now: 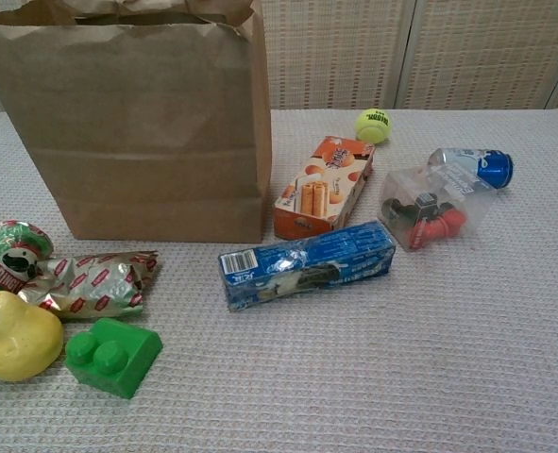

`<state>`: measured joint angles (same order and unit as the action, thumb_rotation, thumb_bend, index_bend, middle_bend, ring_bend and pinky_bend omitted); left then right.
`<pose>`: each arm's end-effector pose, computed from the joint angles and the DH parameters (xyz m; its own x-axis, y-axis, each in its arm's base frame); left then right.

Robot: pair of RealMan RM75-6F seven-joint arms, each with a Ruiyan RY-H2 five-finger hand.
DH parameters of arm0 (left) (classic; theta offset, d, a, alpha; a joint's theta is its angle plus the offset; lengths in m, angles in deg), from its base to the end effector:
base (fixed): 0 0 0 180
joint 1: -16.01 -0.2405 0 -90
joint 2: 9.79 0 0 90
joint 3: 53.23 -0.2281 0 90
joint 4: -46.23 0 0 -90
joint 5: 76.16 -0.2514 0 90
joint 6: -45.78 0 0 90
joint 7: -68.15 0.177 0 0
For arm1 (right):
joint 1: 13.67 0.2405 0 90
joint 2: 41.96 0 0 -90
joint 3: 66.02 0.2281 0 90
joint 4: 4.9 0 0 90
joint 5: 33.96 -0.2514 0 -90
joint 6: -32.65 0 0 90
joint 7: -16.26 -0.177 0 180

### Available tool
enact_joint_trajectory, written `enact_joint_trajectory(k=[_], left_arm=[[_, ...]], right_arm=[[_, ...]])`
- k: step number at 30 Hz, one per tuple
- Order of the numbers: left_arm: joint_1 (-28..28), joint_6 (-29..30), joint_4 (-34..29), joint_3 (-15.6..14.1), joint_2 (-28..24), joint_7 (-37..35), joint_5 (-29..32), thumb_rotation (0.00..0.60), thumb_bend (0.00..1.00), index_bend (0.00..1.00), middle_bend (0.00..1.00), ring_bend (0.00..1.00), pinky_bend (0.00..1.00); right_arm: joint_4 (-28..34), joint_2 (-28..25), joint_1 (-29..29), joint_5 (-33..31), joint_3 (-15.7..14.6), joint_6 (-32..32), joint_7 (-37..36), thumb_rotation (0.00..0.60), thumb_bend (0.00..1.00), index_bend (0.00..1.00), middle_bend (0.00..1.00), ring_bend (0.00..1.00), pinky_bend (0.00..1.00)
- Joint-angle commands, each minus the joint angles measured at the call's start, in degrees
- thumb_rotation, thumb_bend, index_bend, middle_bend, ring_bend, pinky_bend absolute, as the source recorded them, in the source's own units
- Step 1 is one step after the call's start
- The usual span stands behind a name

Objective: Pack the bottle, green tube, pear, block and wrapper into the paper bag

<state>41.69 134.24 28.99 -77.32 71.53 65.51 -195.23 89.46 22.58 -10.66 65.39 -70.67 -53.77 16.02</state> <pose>-0.3935 0.2743 0.1030 0.9550 -0.2669 0.1293 -0.1419 -0.7941 -0.5910 -0.2710 -0.1672 0.0714 0.3683 -0.1236 0.9214 -0.9182 -0.2037 0.3397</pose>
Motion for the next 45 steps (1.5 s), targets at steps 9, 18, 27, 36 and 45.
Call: enact_joint_trajectory(k=[9, 18, 27, 36, 45], left_arm=[[-3.7, 5.0, -21.3, 26.7, 0.0, -15.0, 30.1, 0.600, 0.69, 0.64, 0.67, 0.63, 0.75], [-5.3, -6.4, -80.2, 52.9, -13.4, -23.2, 65.0, 0.600, 0.68, 0.63, 0.66, 0.62, 0.71], [-1.9, -9.9, -95.8, 63.8, -20.3, -18.8, 75.5, 0.600, 0.68, 0.64, 0.66, 0.61, 0.71], [5.0, -10.0, -99.2, 64.3, -17.4, -11.6, 75.3, 0.600, 0.68, 0.64, 0.66, 0.61, 0.71], [11.8, -9.7, -95.6, 58.1, -9.5, -2.2, 72.0, 0.600, 0.67, 0.63, 0.63, 0.58, 0.69]], right_arm=[[0.0, -0.2, 0.0, 0.1, -0.1, -0.1, -0.8, 0.600, 0.13, 0.00, 0.00, 0.00, 0.03], [0.1, -0.3, 0.0, 0.3, -0.2, 0.1, -1.1, 0.600, 0.13, 0.00, 0.00, 0.00, 0.03], [0.2, -0.5, 0.2, 0.1, -0.3, 0.6, -1.4, 0.600, 0.13, 0.00, 0.00, 0.00, 0.03], [0.3, -0.8, 0.4, -0.1, -0.2, 0.9, -1.8, 0.600, 0.13, 0.00, 0.00, 0.00, 0.03], [0.9, -0.9, 0.6, 0.0, -0.4, 1.4, -2.3, 0.600, 0.13, 0.00, 0.00, 0.00, 0.03]])
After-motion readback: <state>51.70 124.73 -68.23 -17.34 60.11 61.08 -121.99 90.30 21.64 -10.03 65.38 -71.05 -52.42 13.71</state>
